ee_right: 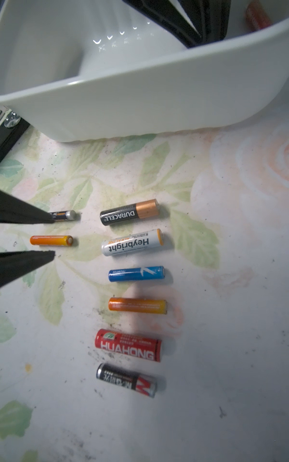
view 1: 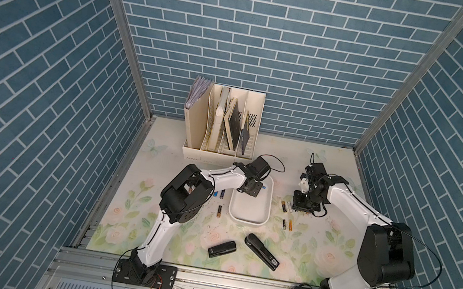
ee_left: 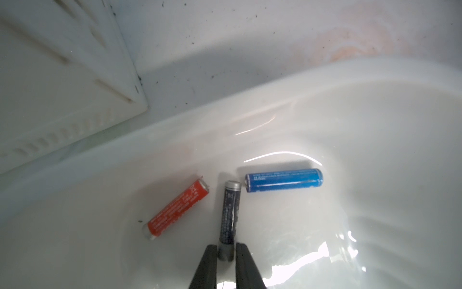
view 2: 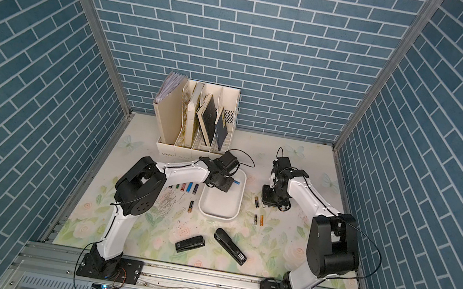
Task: Take the batteries out of the storage box
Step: Pick up the battery from the storage box.
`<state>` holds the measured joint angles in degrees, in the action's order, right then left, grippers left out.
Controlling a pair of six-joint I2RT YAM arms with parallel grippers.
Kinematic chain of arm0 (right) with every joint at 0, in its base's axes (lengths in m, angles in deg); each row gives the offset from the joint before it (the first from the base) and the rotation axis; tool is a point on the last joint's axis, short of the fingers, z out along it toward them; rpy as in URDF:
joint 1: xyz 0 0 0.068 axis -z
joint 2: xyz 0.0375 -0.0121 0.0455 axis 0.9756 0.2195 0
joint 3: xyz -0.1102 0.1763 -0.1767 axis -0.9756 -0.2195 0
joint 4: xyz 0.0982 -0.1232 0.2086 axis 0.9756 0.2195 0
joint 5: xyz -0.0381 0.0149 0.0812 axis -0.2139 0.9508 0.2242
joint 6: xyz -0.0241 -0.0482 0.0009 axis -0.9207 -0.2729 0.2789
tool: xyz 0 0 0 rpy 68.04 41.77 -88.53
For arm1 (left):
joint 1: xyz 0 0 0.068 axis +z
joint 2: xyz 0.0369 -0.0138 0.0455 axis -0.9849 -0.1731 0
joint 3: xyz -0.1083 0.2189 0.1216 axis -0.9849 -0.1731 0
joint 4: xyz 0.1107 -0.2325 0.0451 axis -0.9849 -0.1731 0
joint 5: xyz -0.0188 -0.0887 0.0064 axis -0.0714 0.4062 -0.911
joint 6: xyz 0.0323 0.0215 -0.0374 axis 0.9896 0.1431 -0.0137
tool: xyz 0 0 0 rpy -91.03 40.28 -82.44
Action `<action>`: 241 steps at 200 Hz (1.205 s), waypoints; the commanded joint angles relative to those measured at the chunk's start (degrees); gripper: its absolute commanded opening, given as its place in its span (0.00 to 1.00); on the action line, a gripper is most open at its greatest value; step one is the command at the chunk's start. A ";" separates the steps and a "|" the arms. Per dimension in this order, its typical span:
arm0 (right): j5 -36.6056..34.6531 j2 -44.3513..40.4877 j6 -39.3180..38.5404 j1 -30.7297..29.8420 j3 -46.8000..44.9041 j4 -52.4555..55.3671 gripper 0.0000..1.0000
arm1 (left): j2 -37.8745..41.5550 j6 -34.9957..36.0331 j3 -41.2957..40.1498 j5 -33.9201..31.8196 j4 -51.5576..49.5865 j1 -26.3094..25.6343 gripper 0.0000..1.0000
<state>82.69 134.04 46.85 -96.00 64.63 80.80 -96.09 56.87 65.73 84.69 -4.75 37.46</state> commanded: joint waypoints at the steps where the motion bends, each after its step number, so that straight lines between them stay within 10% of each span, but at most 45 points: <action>1: 0.54 -0.45 -1.66 0.23 0.63 0.12 0.23 | 1.13 -0.71 -0.78 -0.20 -0.98 -0.17 0.21; 241: 1.50 0.37 -1.97 0.72 1.25 -0.67 0.23 | -0.01 -1.01 3.78 -0.73 -4.32 -0.15 0.14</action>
<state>83.37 134.04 46.45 -95.56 64.63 80.65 -99.61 56.74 71.07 84.65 -6.21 37.46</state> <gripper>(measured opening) 0.230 0.143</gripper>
